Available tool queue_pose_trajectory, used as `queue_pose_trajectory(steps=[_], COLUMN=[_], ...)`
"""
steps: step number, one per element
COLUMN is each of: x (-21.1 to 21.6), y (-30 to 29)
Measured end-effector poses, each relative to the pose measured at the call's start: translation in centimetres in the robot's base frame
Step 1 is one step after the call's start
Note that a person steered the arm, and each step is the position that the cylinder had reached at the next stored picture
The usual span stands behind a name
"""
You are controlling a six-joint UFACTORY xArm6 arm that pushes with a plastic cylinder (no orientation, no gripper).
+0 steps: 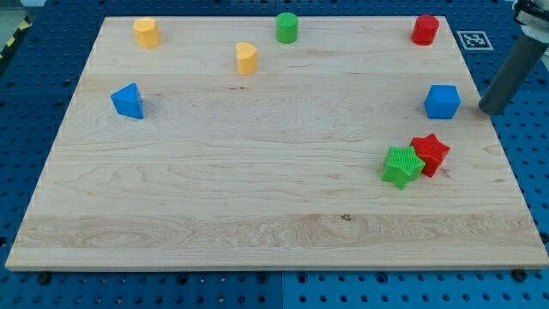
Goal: Push the blue cube towards the blue triangle
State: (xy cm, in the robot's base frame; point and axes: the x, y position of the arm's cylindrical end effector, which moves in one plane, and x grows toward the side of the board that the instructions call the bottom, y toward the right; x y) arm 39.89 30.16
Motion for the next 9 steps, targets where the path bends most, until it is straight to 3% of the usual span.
queue_pose_trajectory(steps=[1, 5, 7, 9], x=[-0.2, -0.1, 2.8, 2.8], y=[-0.6, -13.9, -20.8, -26.5])
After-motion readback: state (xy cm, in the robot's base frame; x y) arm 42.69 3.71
